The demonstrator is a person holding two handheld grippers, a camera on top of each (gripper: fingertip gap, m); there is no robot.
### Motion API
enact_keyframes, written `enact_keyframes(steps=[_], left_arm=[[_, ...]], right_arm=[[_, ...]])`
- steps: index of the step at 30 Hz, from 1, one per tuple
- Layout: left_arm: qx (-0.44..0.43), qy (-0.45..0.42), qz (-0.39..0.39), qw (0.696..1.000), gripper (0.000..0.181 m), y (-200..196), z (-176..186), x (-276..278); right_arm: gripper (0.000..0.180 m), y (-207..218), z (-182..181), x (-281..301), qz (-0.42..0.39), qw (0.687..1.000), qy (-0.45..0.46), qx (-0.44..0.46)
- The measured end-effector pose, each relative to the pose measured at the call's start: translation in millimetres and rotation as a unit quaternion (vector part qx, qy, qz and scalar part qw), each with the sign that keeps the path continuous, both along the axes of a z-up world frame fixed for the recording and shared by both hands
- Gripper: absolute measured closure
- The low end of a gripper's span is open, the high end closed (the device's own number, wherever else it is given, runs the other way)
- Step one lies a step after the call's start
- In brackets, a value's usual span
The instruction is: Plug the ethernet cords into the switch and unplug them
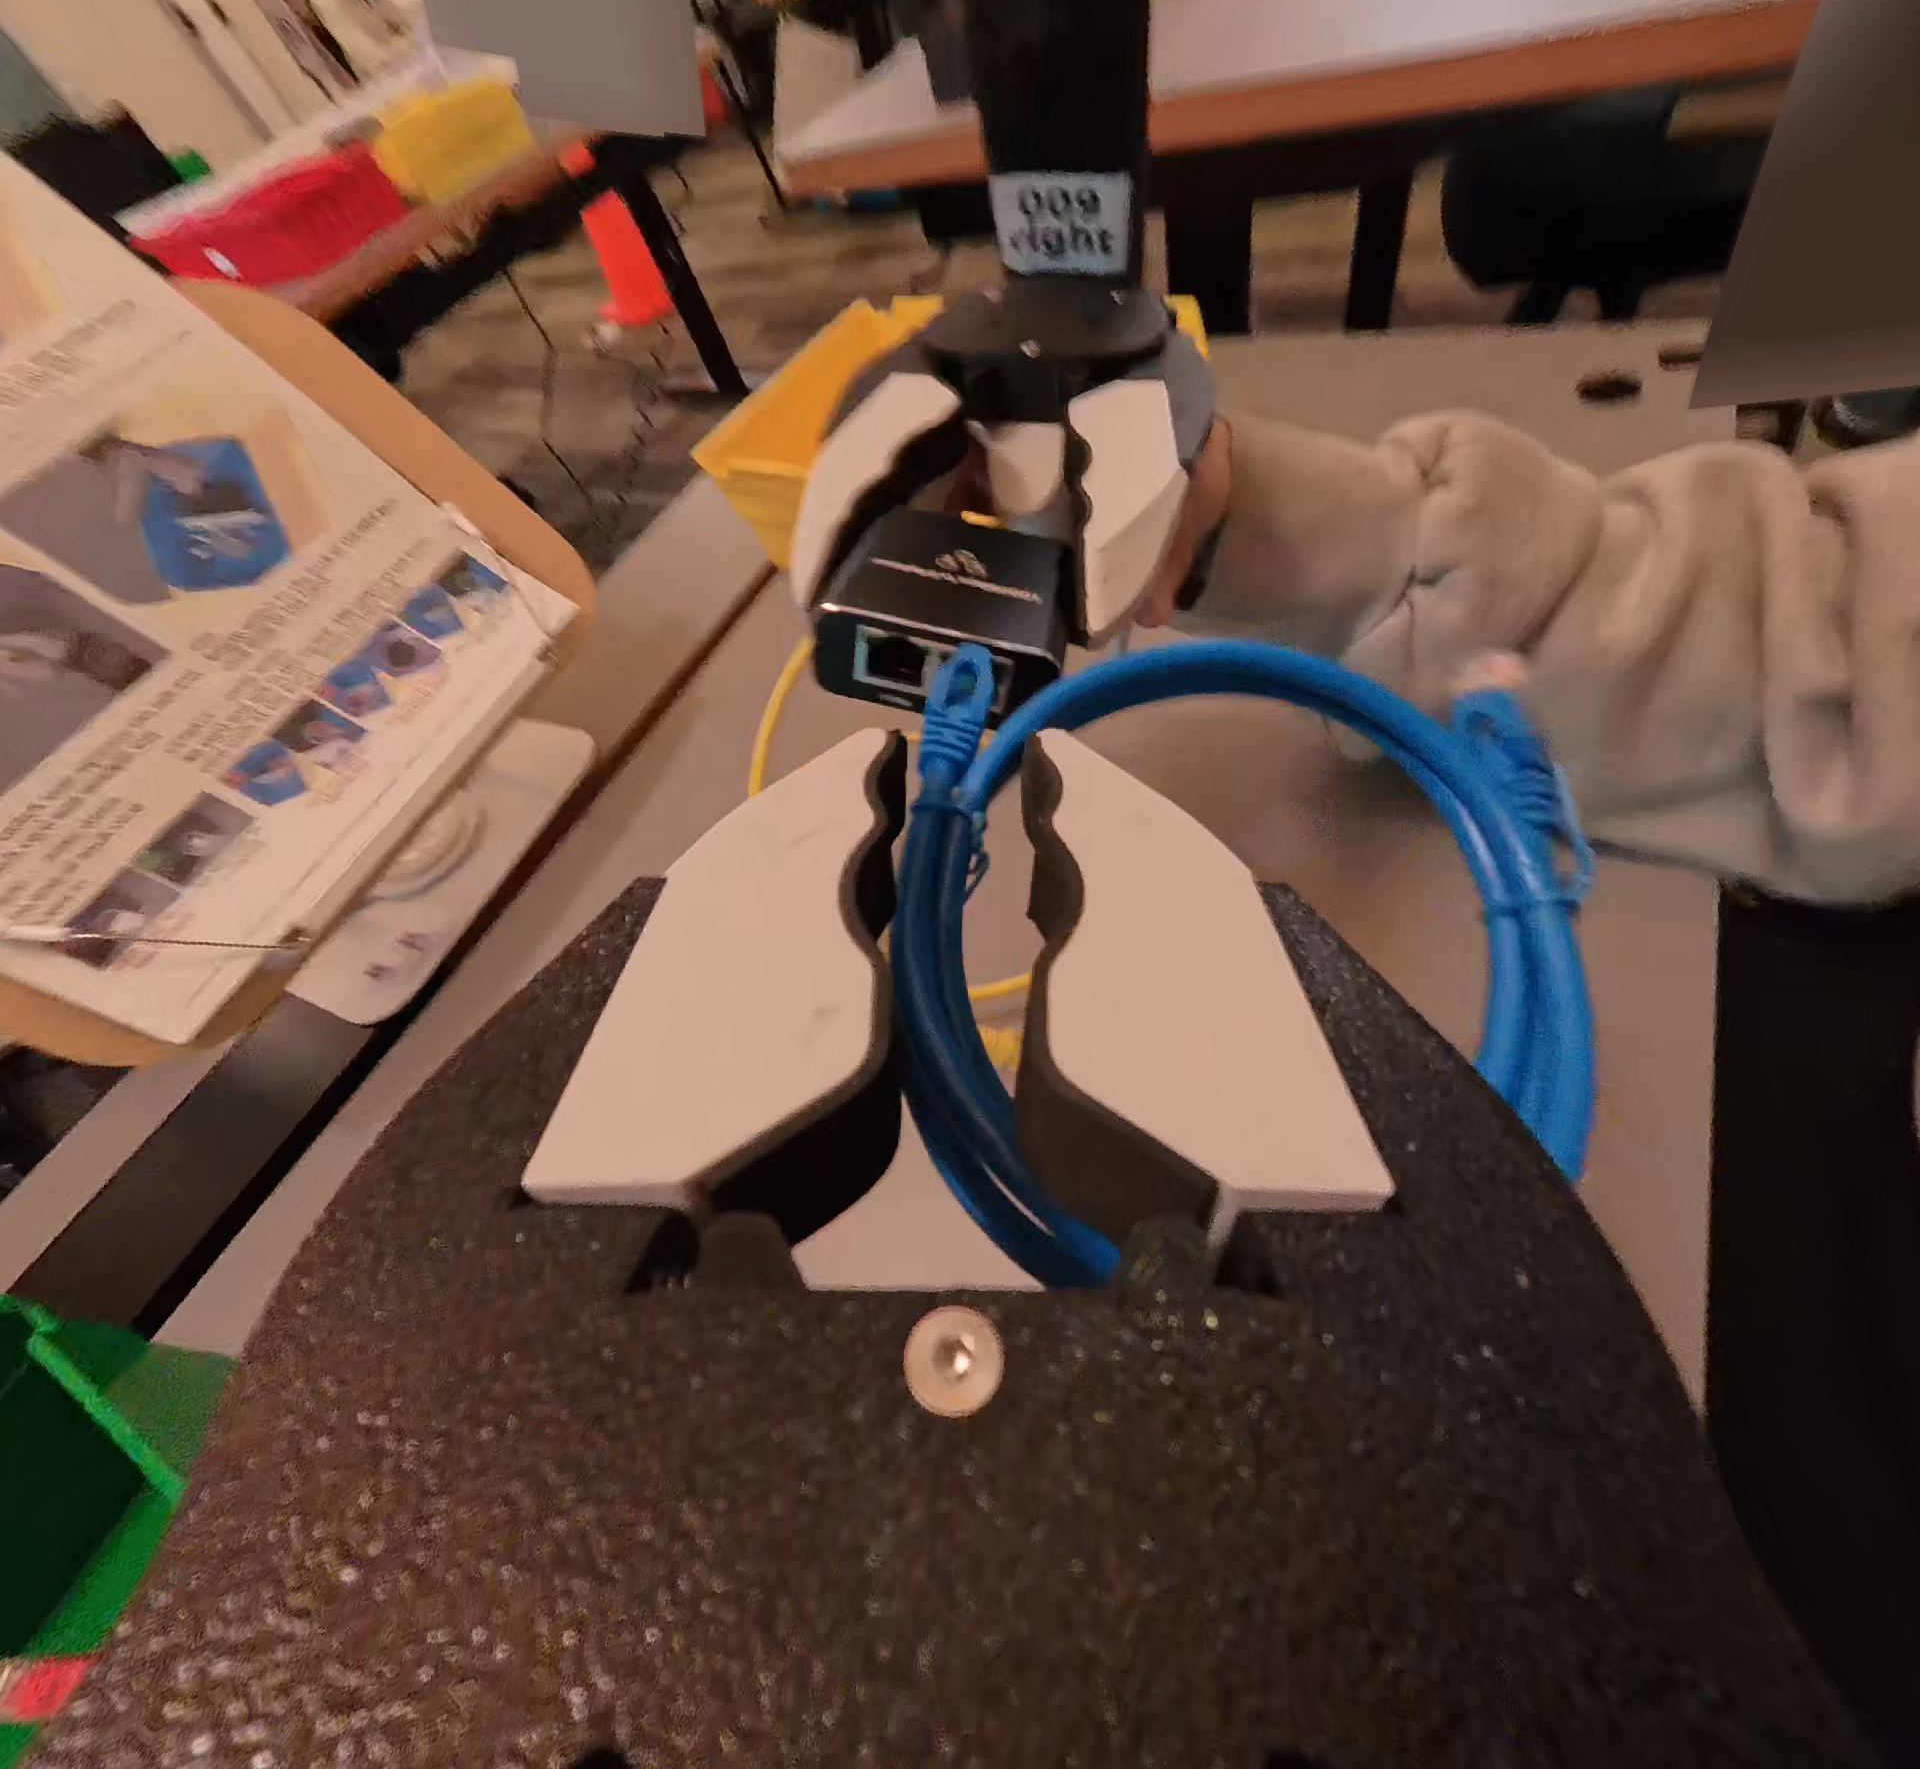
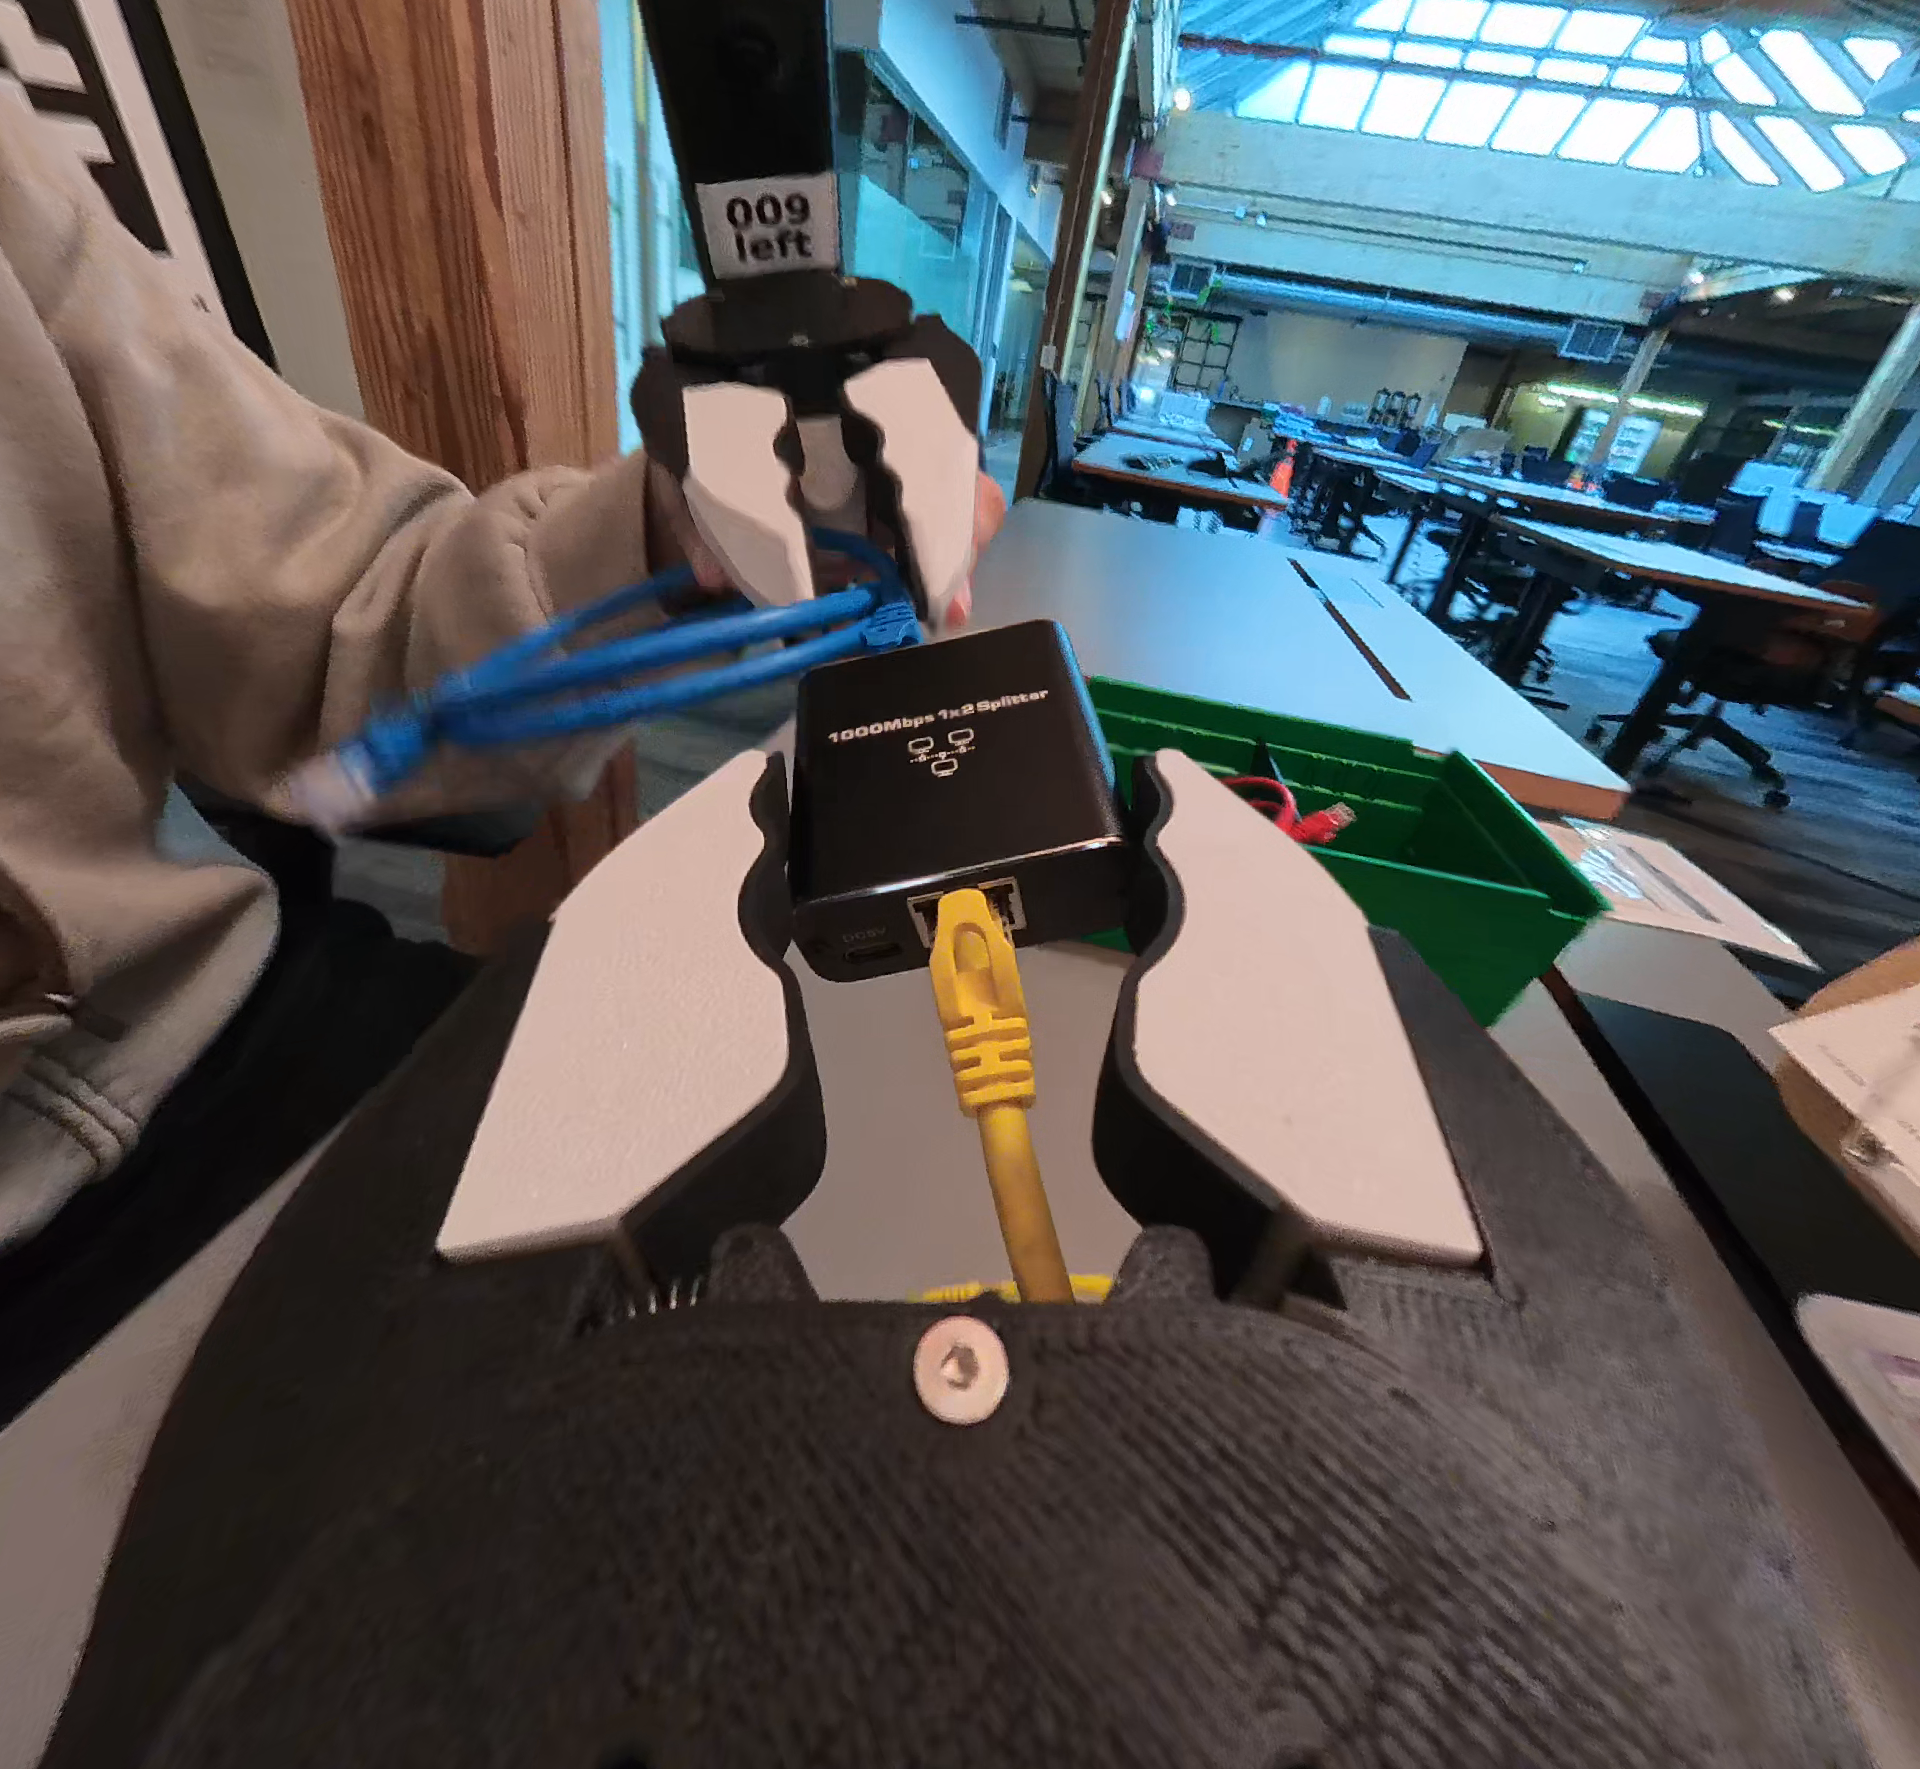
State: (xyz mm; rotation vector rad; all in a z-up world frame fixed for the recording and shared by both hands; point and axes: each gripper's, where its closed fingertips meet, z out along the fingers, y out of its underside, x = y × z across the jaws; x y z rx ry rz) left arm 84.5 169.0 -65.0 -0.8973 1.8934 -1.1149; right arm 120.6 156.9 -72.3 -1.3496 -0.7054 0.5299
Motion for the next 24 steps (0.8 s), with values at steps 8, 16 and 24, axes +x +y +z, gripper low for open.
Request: enact_keyframes(steps=[8,16,24], left_arm=[[-0.075,-0.033,0.25,0.965,0.144,170.8,23.2,-61.9],[-0.152,0.163,0.391,0.893,0.144,278.2,-112.4,-56.5],[-0.286,0.19,0.432,0.834,0.143,317.0,-162.6,-8.9]], right_arm=[[0.116,-24.6,1.4,56.6,-0.079,0.997,-0.005,0.005],[0.116,-18.1,-12.2,42.3,-0.057,0.997,-0.038,-0.02],[0.116,-12.7,-17.5,35.0,-0.047,0.998,-0.045,-0.028]])
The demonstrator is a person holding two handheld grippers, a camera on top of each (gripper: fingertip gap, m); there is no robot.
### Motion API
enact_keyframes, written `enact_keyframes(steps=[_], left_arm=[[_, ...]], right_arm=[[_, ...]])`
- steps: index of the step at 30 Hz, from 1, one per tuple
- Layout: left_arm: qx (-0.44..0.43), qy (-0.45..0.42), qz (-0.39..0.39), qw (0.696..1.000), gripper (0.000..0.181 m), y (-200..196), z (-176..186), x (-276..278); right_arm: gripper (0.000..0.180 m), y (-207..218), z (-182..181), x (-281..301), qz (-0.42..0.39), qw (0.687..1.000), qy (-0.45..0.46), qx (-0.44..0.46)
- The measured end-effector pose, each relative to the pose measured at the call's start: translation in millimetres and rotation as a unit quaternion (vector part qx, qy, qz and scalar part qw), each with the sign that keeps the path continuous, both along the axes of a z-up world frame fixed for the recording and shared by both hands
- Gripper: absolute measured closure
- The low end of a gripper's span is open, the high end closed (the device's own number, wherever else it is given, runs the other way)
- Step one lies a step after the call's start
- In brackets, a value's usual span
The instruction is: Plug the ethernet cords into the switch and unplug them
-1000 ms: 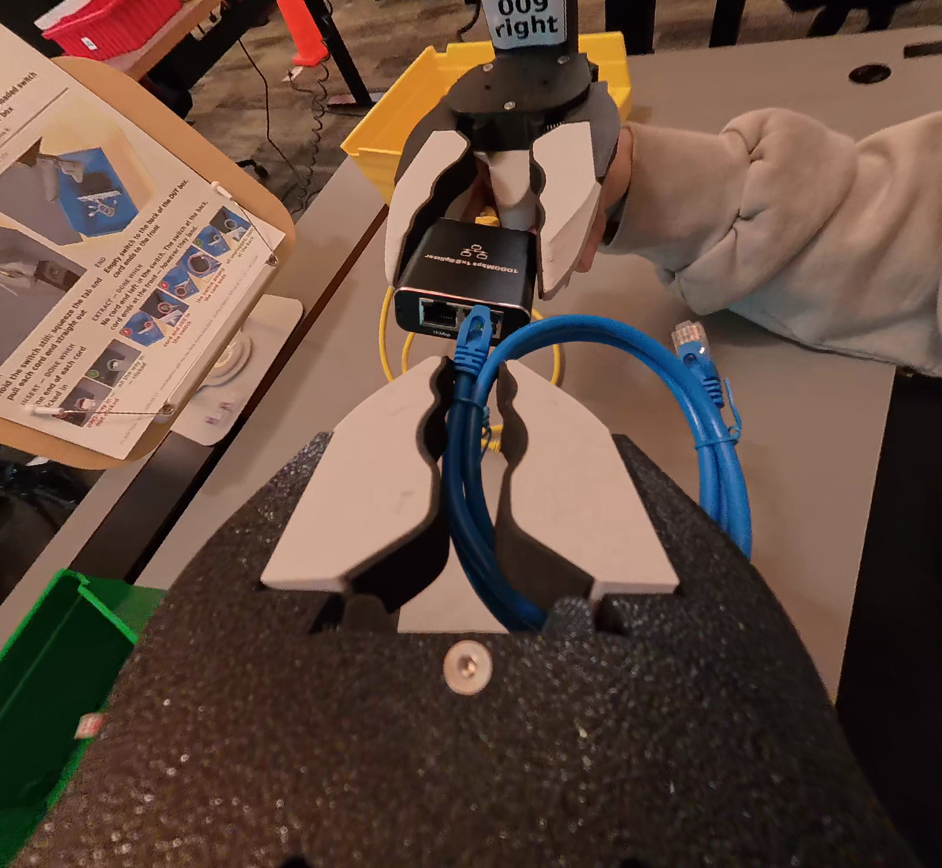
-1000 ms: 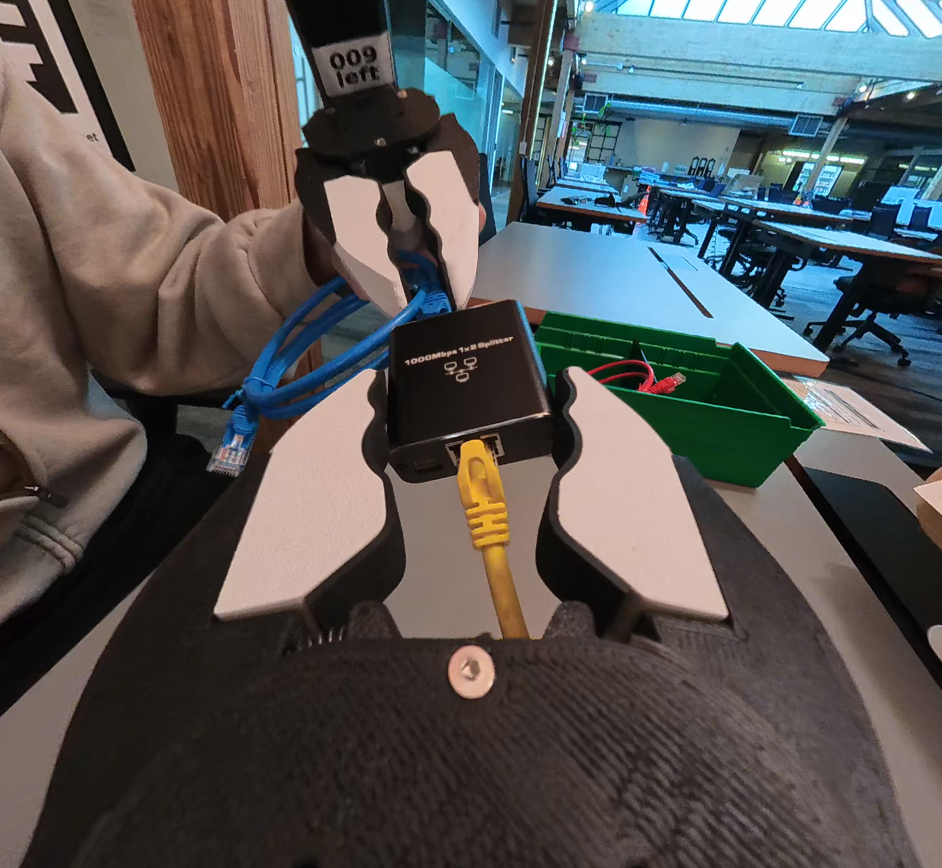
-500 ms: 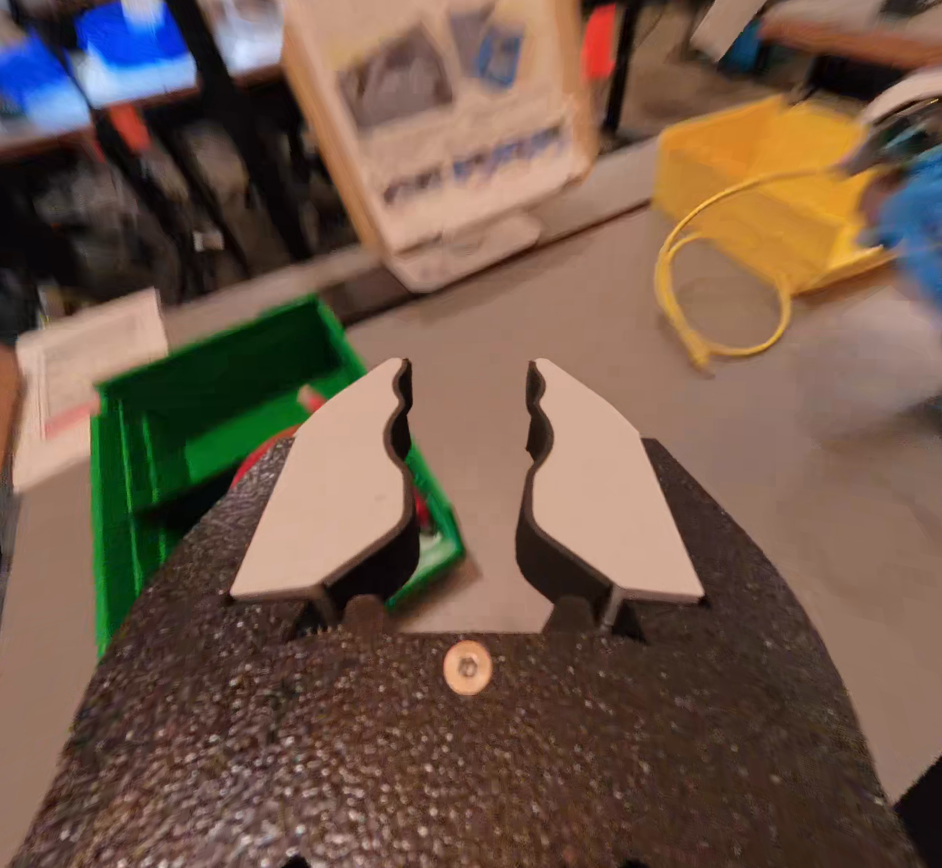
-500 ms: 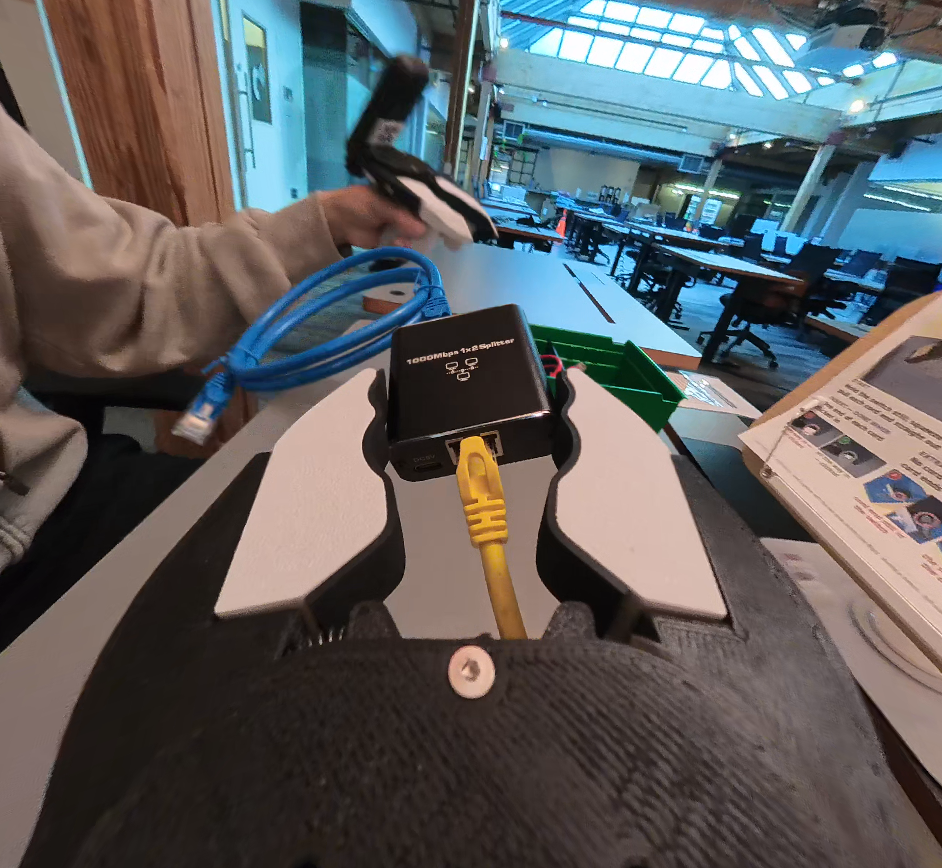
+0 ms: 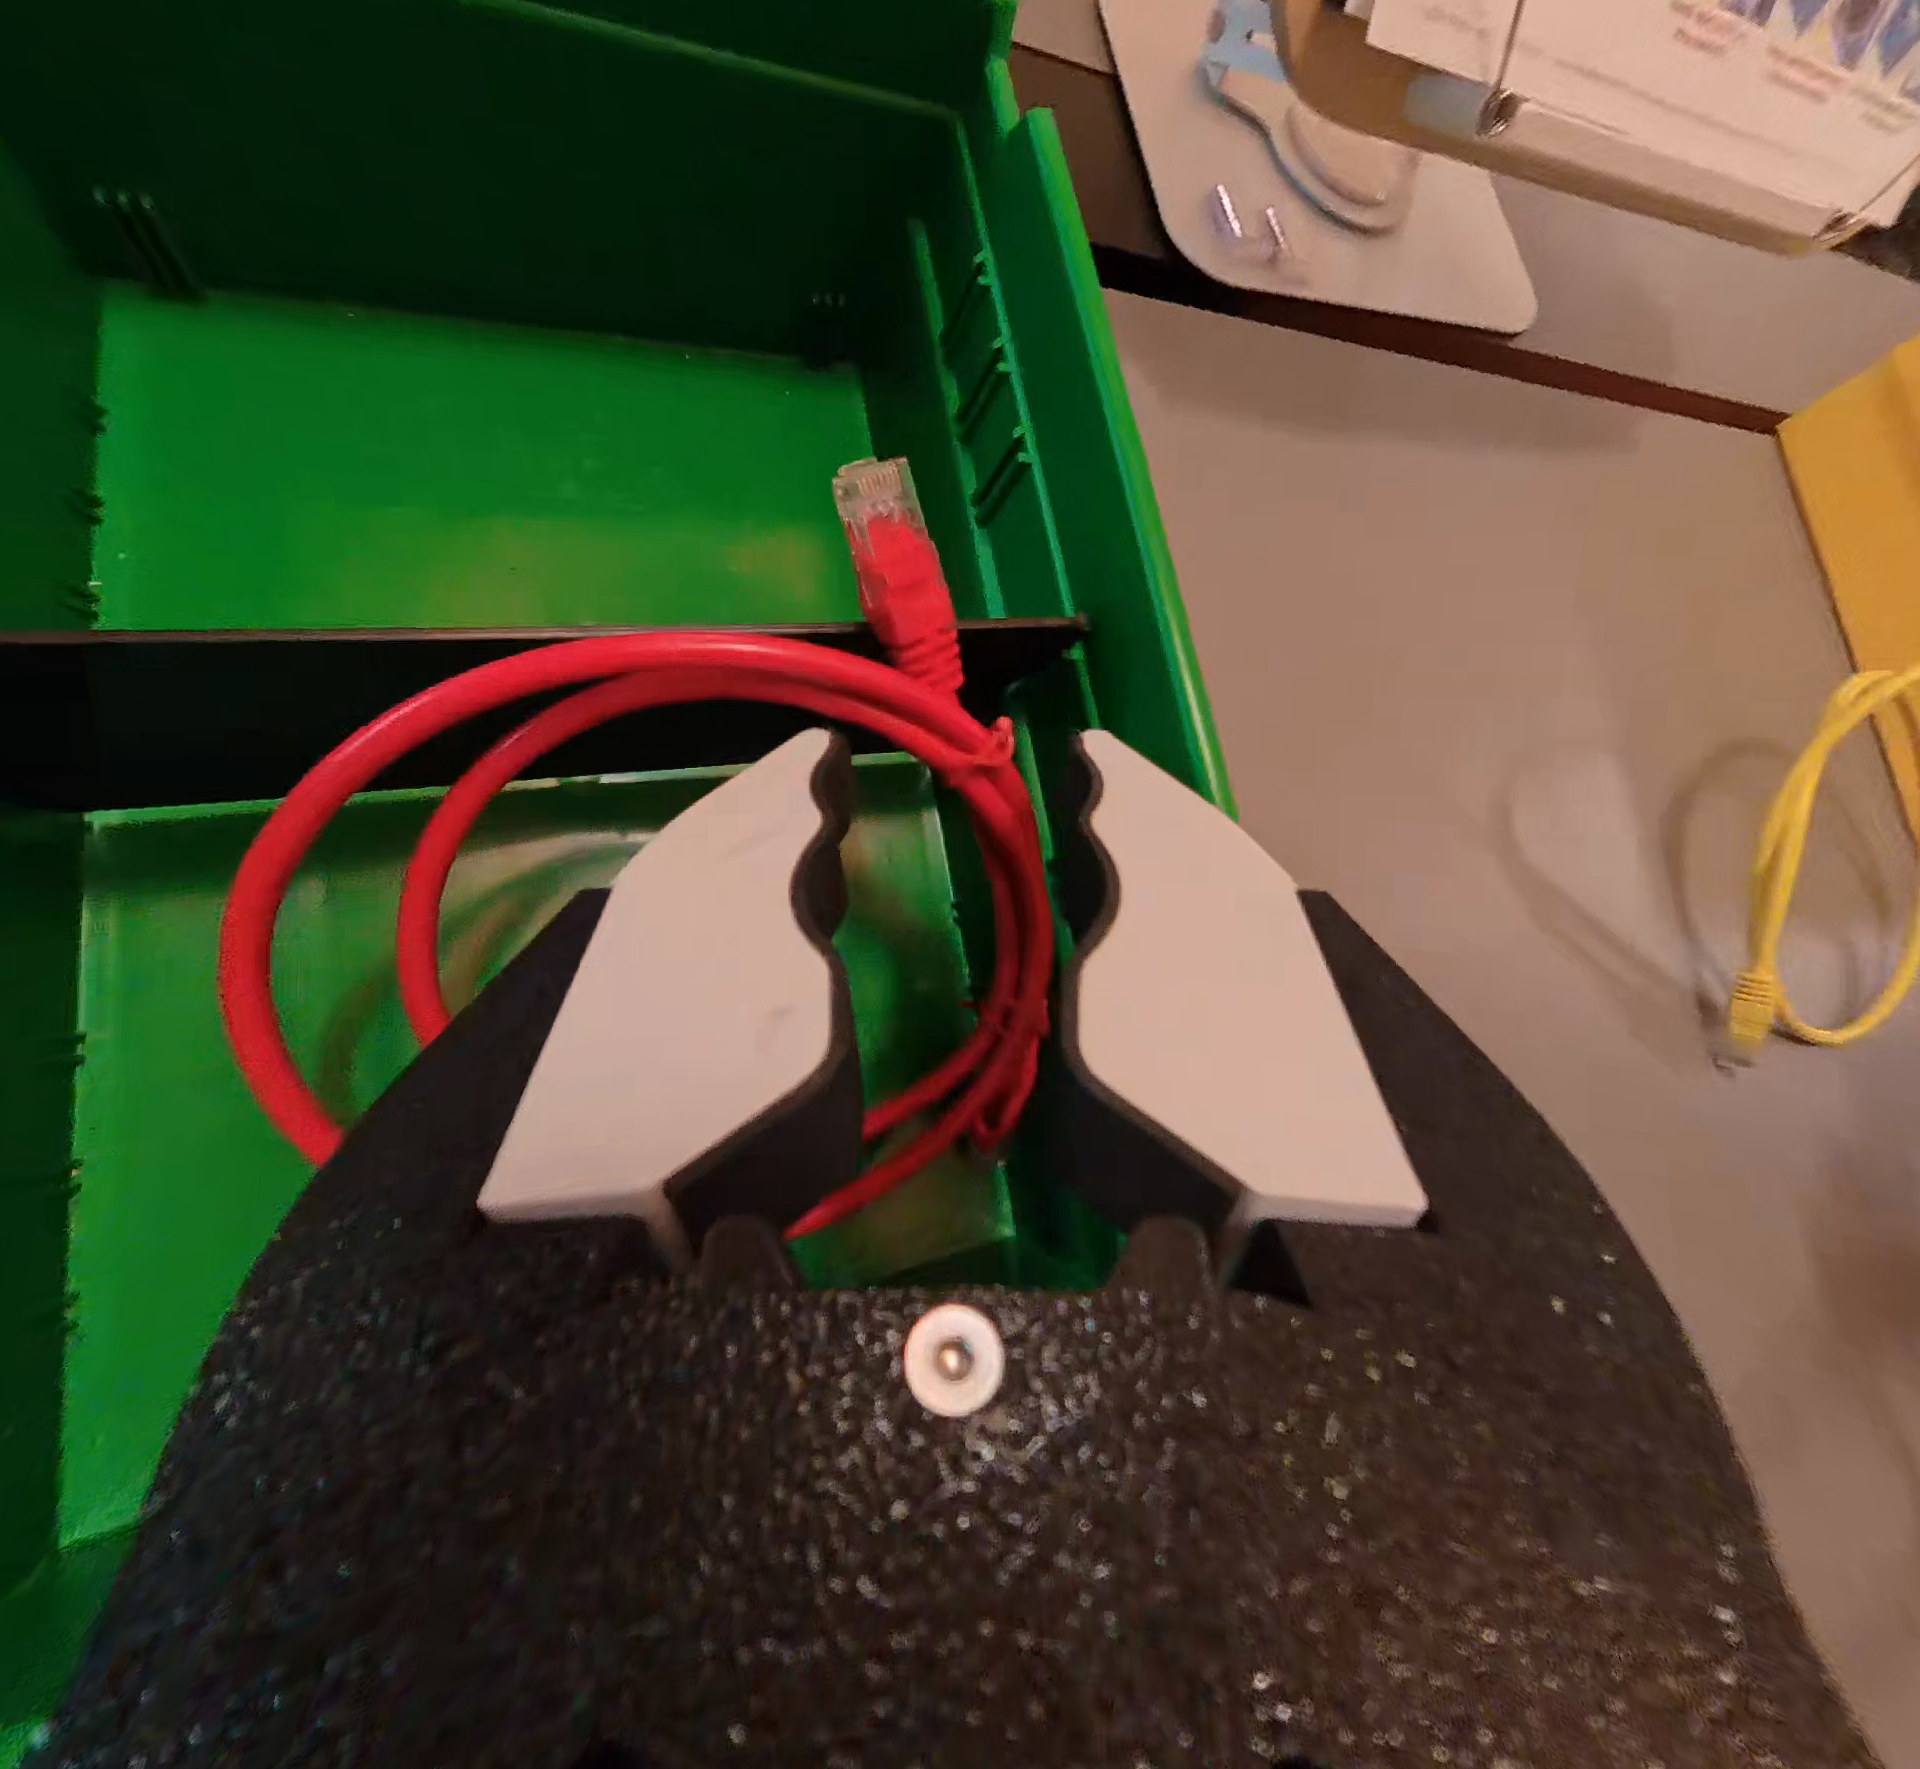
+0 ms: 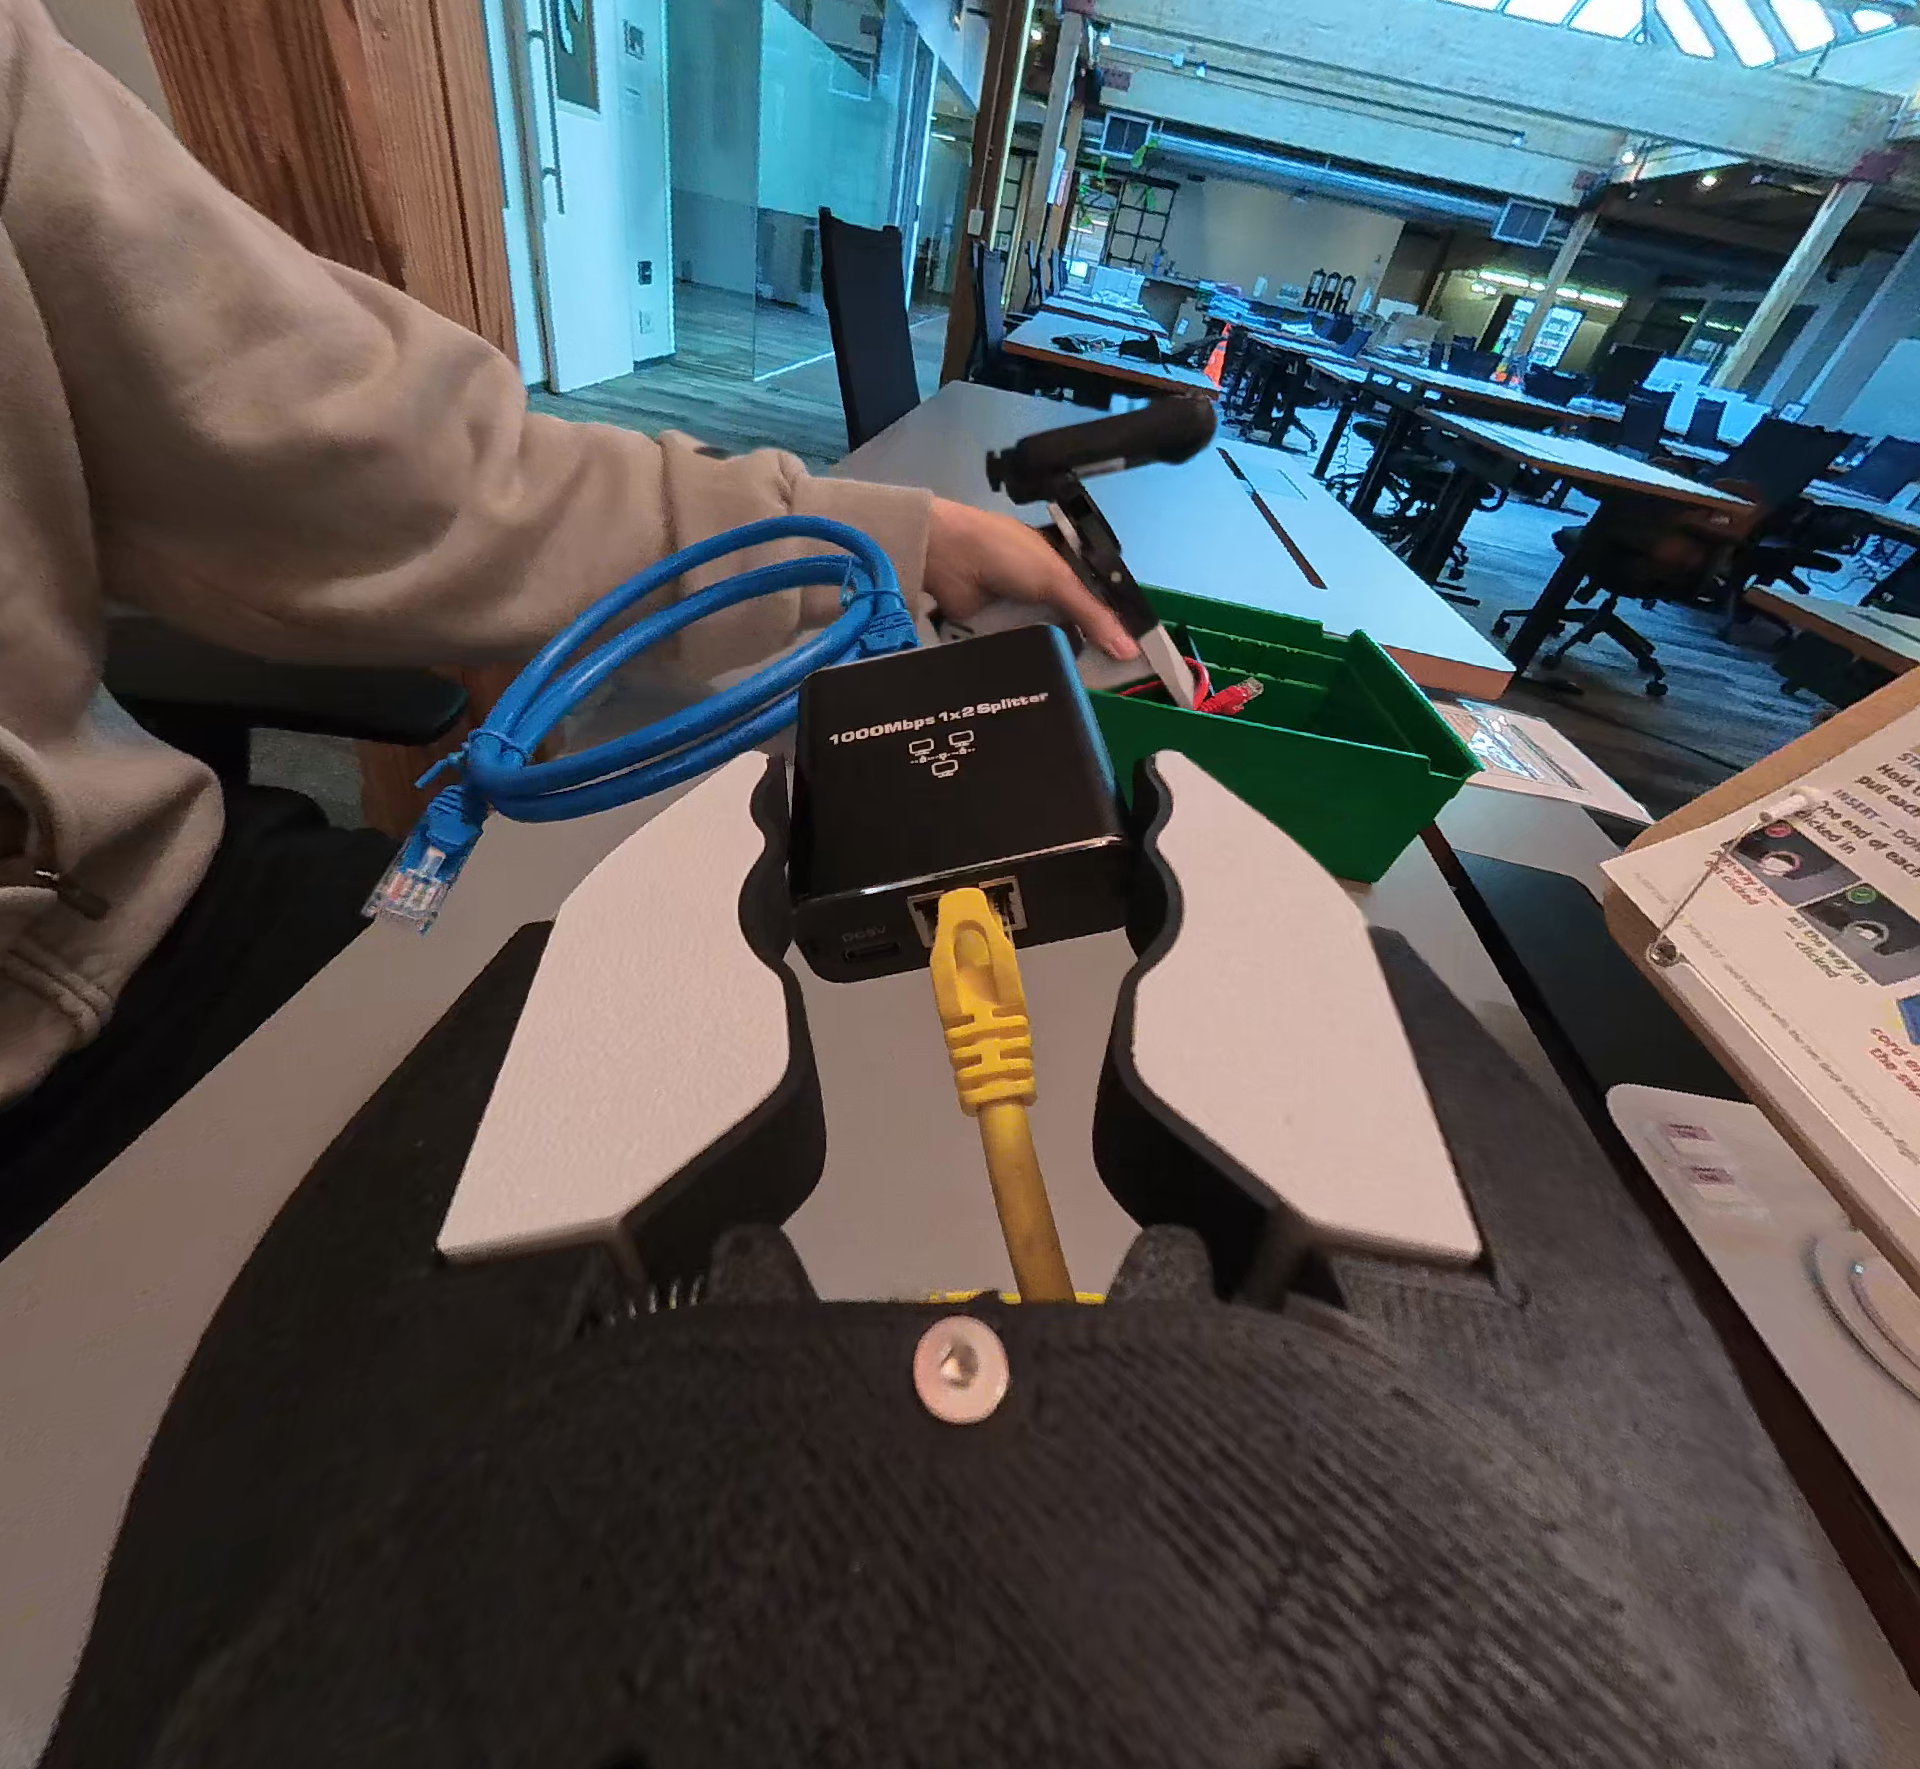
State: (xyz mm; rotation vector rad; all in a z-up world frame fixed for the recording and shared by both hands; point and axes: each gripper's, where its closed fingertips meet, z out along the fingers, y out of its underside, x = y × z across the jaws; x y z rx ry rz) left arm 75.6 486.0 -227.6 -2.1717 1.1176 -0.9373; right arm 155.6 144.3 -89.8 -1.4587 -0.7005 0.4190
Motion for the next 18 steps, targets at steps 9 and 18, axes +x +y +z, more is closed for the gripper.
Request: enact_keyframes(steps=[9,18], left_arm=[[0.082,-0.01,0.01,0.997,0.166,8.4,-4.0,0.1],[0.455,-0.075,-0.04,0.886,0.166,-91.1,116.7,-24.4]], right_arm=[[0.116,-2.5,-0.3,2.4,0.002,1.0,0.002,0.001],[0.116,-13.2,10.4,10.8,-0.005,1.0,0.007,0.029]])
